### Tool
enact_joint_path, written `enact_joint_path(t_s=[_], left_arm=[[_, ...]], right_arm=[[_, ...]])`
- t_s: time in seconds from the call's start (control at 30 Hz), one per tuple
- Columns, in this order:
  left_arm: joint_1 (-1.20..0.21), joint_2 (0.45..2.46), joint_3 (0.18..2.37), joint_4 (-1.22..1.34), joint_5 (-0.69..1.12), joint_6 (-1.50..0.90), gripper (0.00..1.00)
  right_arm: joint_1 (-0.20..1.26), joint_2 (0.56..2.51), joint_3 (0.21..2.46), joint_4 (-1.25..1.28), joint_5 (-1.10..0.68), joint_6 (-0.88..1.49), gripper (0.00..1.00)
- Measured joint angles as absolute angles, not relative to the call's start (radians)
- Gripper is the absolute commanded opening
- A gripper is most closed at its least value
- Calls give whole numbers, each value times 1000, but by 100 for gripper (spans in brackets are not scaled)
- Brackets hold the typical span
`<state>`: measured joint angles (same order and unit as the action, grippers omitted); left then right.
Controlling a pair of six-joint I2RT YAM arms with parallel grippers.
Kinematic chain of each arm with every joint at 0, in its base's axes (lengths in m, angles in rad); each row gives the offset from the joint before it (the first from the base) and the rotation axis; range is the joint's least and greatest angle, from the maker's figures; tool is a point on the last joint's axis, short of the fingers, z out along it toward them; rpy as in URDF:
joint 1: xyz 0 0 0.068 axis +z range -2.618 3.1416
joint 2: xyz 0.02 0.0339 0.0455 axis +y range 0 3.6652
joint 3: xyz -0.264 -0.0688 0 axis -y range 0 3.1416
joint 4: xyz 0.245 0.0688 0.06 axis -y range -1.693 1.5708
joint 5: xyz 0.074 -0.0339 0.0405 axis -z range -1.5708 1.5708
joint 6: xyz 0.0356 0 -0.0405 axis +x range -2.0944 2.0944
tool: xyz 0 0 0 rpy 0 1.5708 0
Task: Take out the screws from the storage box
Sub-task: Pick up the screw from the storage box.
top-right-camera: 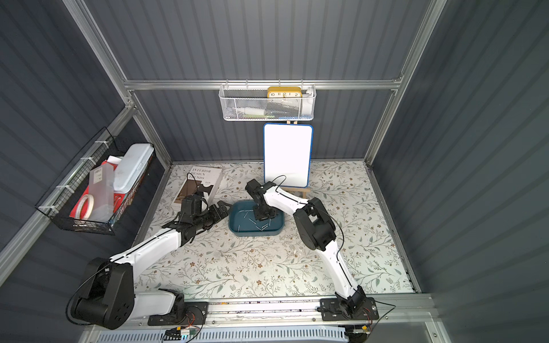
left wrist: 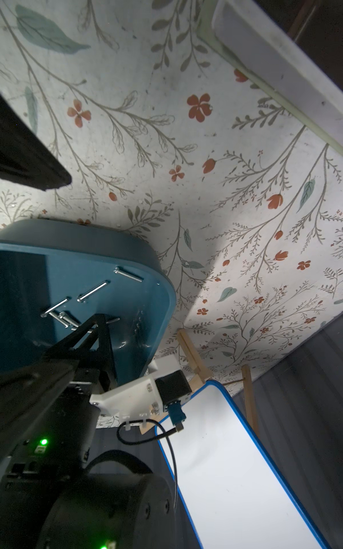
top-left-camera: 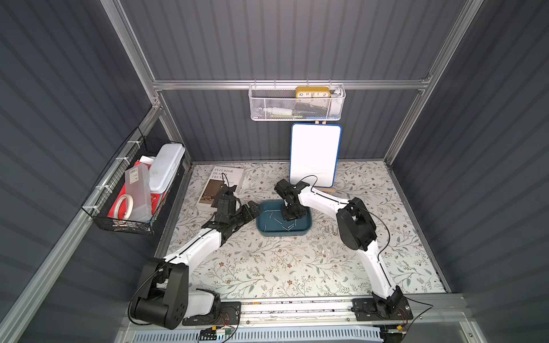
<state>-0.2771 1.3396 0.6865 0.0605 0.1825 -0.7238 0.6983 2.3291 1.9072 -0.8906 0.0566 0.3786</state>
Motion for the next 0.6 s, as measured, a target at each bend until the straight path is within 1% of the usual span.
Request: enact_joint_path(t_s=[0.1, 0.17, 0.23, 0.6], left_arm=[[-277, 1340, 686, 60, 183, -724, 95], [-277, 1340, 686, 62, 183, -724, 95], [-277, 1340, 686, 64, 183, -724, 95], [-277, 1340, 686, 67, 183, -724, 95]], right_arm=[[701, 2333, 1913, -891, 60, 378, 15], [703, 2333, 1913, -892, 67, 376, 12], [708, 2334, 1913, -892, 76, 376, 6], [717, 2334, 1939, -915, 115, 384, 5]])
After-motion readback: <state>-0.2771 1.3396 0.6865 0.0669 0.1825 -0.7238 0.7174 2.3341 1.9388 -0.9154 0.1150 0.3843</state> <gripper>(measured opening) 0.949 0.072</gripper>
